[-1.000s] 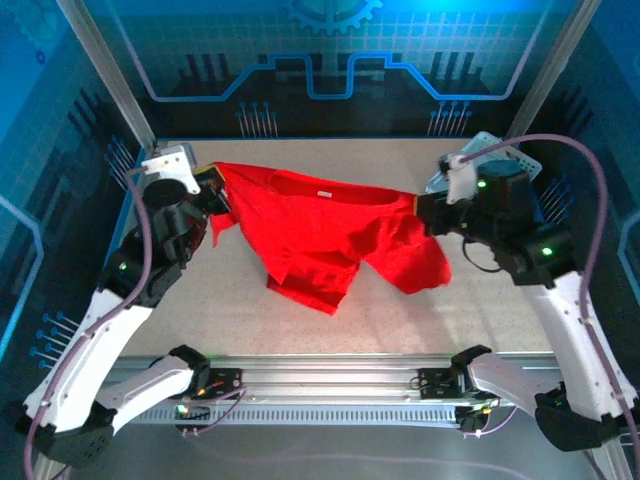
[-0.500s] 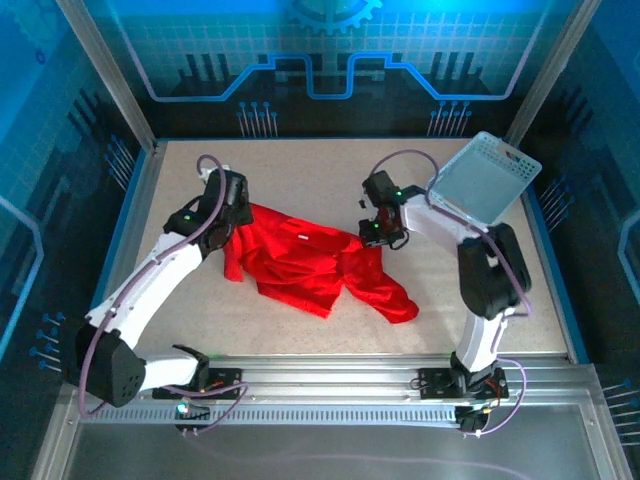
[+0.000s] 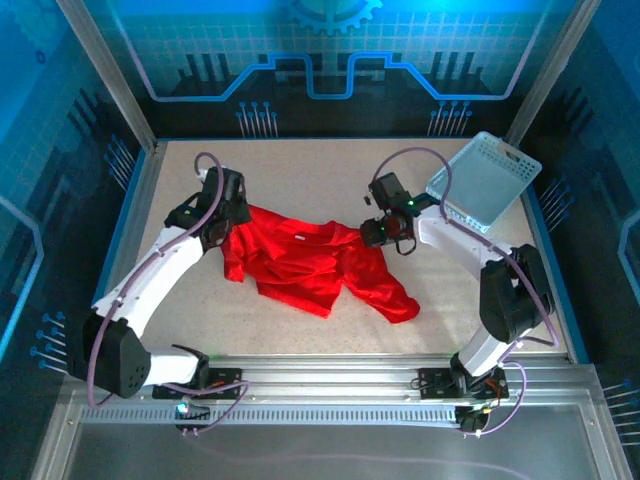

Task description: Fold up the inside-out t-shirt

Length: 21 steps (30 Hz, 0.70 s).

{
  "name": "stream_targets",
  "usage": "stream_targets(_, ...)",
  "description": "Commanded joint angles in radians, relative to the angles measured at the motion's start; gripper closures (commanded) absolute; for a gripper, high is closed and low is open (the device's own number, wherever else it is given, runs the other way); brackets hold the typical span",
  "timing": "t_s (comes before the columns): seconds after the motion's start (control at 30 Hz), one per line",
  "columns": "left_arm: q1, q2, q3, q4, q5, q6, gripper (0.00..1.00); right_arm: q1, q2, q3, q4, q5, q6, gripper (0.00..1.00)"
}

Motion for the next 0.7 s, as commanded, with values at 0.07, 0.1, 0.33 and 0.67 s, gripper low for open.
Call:
stream_targets(0.07,0.009,0.022,0.024,0.004,0.013,-0.009,1.00,0.002,0.036,-0.082,0.069,-0.061,0.015,0.48)
stream_targets(0.1,0.010,0.021,0.023,0.003,0.013,-0.008,1.00,0.004,0.045,-0.086,0.080,-0.068,0.014,0.48)
stream_targets(0.33,0.011,0.013,0.014,0.002,0.014,-0.013,1.00,0.003,0.122,-0.060,0.112,-0.063,0.006,0.54)
stream_targets(0.67,0.015,0.007,0.022,-0.010,0.002,-0.008,1.00,0.011,0.104,-0.014,0.064,0.046,-0.005,0.88)
